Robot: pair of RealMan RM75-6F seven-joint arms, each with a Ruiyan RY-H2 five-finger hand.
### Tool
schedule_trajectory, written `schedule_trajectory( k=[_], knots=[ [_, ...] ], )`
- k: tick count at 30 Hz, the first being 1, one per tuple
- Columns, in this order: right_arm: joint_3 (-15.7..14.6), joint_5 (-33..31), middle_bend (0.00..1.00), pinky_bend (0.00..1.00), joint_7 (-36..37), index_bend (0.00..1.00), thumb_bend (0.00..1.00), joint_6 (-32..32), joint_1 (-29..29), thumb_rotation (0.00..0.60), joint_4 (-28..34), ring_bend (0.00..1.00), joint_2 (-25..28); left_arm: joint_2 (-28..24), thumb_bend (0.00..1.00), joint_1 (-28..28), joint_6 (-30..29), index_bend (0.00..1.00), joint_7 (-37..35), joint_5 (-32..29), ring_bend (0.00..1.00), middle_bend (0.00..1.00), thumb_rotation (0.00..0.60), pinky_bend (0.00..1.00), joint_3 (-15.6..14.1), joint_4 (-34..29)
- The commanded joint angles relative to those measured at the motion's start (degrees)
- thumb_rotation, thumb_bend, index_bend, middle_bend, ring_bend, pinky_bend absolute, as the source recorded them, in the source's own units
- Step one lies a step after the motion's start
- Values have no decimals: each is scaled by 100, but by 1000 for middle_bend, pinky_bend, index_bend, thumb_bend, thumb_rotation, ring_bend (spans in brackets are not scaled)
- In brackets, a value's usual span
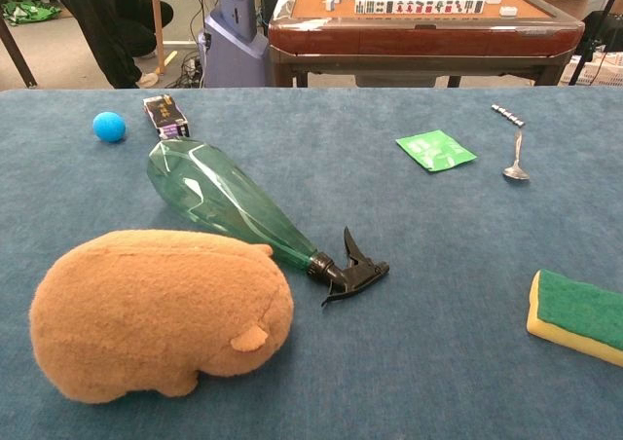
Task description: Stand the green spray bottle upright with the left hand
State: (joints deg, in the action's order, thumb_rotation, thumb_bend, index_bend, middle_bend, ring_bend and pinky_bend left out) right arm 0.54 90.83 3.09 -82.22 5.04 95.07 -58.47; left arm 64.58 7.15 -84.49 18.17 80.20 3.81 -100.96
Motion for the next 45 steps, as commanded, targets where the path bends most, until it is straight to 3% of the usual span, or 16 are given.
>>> schedule_trajectory(
  k=[1,19,26,36,45],
  knots=[
    [-9,17,0,0,2,44,294,-25,-11,600,8,0,10,-5,279,-5,-8,0,-5,18,0,0,600,0,-7,-2],
    [31,-40,0,0,-19,44,294,-117,-36,600,25,0,71,-153,279,140,140,0,53,201,0,0,600,0,8,-152],
    [90,-162,0,0,-105,44,294,-92,-20,600,65,0,97,-113,279,394,235,0,-180,460,0,0,600,0,157,31],
    [145,-178,0,0,-313,44,294,-64,41,600,254,0,159,-333,279,1443,1580,0,-1147,818,0,0,600,0,317,233],
    [122,-176,0,0,-434,44,294,-117,-5,600,399,0,213,-40,279,2436,2732,37,-1822,648,0,0,600,0,565,564]
  ],
)
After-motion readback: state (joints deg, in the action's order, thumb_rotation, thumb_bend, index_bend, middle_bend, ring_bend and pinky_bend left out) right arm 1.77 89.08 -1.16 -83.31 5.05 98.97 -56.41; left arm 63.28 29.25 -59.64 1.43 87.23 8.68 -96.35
